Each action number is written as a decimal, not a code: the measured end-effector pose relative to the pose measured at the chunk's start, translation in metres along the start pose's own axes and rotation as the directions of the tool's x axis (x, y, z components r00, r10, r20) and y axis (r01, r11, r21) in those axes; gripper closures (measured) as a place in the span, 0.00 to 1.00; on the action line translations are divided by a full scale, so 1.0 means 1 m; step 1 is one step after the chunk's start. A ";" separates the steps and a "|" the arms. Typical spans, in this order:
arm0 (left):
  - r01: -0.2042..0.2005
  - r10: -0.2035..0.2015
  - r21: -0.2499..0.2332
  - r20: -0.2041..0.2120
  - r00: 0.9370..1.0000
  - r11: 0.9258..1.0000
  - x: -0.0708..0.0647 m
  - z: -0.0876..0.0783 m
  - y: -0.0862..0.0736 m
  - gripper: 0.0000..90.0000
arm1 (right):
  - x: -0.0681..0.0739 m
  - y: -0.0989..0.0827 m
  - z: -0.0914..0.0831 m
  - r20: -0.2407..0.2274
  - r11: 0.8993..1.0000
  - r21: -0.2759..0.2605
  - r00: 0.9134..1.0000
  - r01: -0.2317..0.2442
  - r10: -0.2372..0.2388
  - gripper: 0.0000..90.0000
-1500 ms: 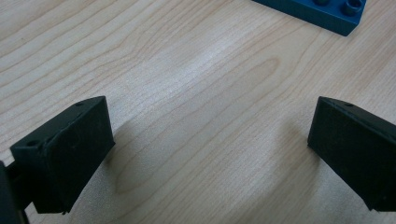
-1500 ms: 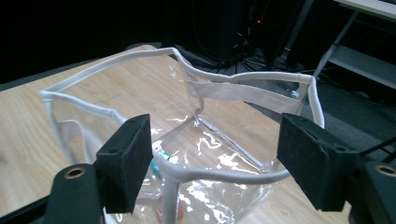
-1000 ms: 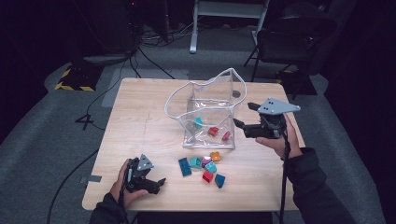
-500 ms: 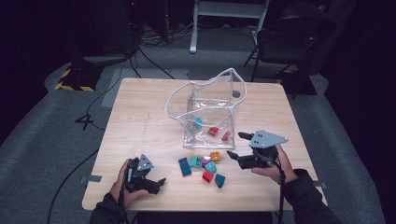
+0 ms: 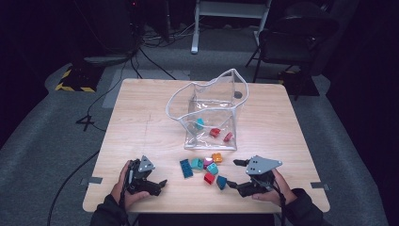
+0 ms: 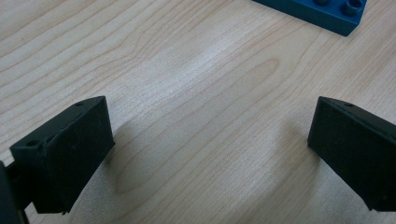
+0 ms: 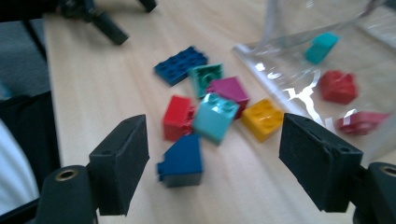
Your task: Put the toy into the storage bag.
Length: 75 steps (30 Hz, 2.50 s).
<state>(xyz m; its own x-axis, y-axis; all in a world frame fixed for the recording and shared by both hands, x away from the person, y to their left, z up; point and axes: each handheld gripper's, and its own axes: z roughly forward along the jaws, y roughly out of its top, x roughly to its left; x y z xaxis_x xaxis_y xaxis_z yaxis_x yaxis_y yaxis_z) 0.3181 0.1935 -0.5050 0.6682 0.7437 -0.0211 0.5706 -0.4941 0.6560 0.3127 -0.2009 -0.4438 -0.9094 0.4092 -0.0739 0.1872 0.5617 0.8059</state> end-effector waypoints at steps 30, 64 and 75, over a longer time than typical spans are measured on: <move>0.000 0.000 0.000 0.000 1.000 1.000 0.000 0.000 0.000 0.00 | 0.013 -0.036 0.050 -0.079 0.998 0.067 0.997 0.021 -0.015 0.54; 0.004 -0.004 -0.001 0.001 1.000 1.000 0.000 0.000 0.000 0.00 | -0.007 -0.032 0.030 -0.037 0.999 0.044 0.999 0.008 -0.006 0.64; 0.003 -0.003 -0.001 0.000 1.000 1.000 0.000 0.000 0.000 0.00 | -0.017 -0.025 0.019 -0.014 1.000 0.018 1.000 -0.011 0.011 0.64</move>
<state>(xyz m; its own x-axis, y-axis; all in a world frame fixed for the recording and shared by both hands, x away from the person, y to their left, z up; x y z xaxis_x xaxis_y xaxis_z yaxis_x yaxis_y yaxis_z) 0.3180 0.1933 -0.5051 0.6666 0.7450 -0.0233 0.5723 -0.4915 0.6564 0.3308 -0.2087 -0.4735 -0.9124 0.4053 -0.0571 0.2034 0.5701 0.7960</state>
